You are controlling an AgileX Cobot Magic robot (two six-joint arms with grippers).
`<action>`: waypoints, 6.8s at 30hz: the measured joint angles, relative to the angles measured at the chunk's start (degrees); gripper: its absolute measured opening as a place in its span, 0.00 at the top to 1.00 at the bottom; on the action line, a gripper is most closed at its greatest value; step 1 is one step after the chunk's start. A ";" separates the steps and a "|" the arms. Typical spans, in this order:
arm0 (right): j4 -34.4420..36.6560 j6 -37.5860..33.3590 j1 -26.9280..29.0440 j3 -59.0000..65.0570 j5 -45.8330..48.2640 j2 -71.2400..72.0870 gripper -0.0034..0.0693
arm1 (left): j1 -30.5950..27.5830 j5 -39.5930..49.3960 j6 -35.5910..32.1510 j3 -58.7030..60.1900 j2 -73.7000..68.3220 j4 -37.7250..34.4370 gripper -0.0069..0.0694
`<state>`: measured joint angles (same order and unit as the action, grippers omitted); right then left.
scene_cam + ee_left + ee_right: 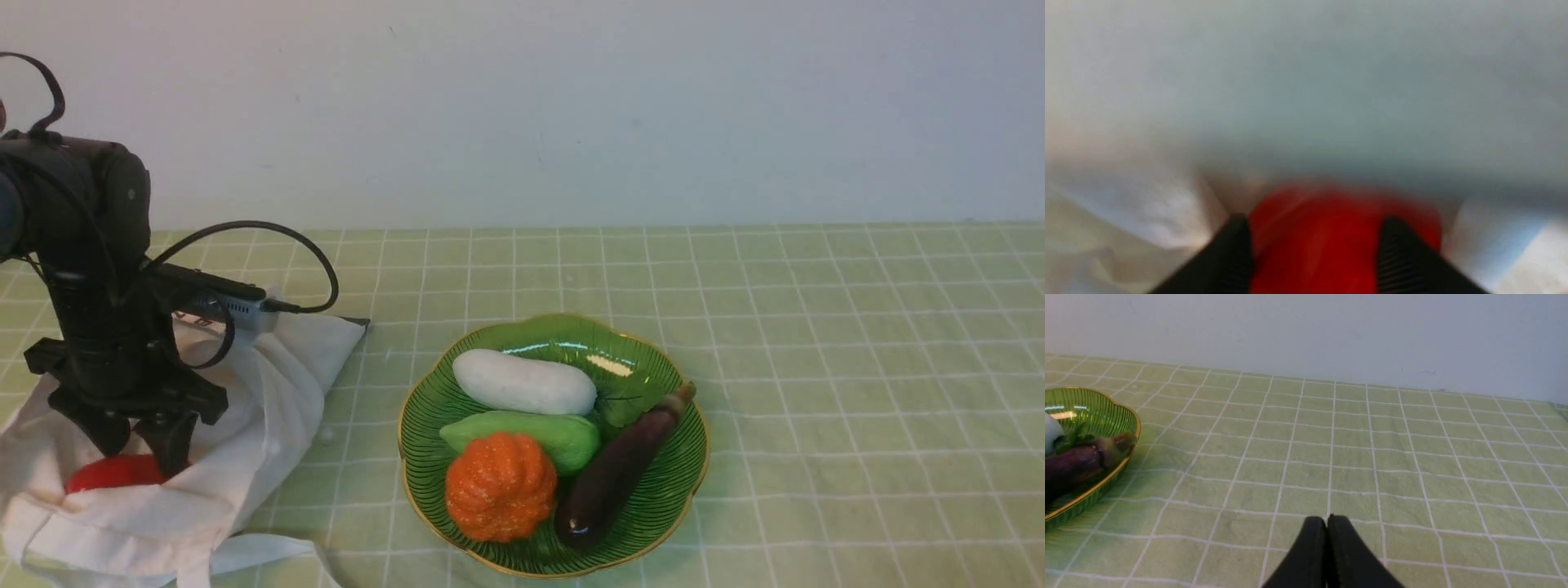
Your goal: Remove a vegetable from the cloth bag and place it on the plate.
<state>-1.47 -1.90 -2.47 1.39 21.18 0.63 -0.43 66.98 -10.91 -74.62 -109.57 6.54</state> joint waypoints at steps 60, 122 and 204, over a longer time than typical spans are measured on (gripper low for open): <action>0.00 0.00 0.13 0.00 0.00 0.00 0.97 | 0.59 1.58 -9.32 -0.23 -3.64 5.03 0.20; 0.00 0.00 0.15 0.00 0.00 0.00 0.97 | 28.55 -31.55 -7.98 0.17 6.96 -27.94 0.30; 0.00 0.00 0.15 0.00 0.00 0.00 0.97 | 21.53 -36.93 19.33 48.99 98.35 2.39 0.92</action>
<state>-1.47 -1.90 -2.31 1.39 21.18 0.63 21.10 30.05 8.41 -25.63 -11.22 8.93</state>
